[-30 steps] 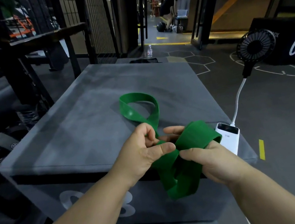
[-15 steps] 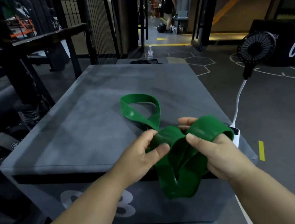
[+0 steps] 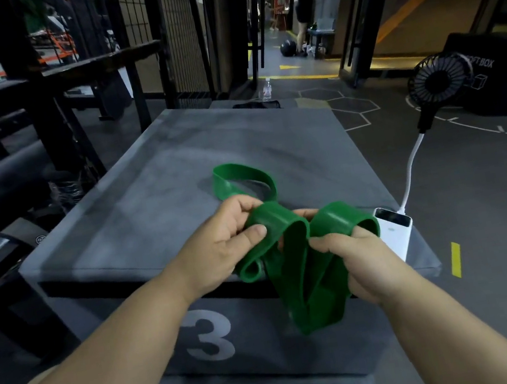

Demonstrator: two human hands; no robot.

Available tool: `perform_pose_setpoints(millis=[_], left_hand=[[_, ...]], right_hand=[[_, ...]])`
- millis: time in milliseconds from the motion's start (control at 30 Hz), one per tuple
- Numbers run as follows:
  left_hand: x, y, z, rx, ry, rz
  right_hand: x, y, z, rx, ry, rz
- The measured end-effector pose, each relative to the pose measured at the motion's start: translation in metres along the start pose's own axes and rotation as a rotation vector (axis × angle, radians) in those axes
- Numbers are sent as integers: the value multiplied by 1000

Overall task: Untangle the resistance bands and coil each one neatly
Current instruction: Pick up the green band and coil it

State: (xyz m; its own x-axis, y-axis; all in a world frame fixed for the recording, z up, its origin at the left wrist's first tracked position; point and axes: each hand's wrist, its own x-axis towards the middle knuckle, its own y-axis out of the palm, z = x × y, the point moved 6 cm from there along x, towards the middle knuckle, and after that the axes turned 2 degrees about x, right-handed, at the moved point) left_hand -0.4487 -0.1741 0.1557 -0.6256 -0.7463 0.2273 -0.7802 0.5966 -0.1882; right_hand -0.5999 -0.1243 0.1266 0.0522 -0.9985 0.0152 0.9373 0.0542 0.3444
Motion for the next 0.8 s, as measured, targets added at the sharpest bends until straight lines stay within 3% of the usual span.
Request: perform_pose_setpoints(millis=[133,267,567,733,800], left_hand=[[-6,2,-19,-15,-30,-27],[-14,18,-27,10,-92,109],[-23,27,-16,-177,-388,105],[-15,11,-4,-10,-273,-20],[-15,6,-2,56,-226,72]], right_hand=[[-8,15,-13,45,78,155],[-16,23,-12,-263,-4,298],[-12,18,-9,-531,-104,181],[-6,25,-25,-538,78,198],[-7,29,-32,-457,199,210]])
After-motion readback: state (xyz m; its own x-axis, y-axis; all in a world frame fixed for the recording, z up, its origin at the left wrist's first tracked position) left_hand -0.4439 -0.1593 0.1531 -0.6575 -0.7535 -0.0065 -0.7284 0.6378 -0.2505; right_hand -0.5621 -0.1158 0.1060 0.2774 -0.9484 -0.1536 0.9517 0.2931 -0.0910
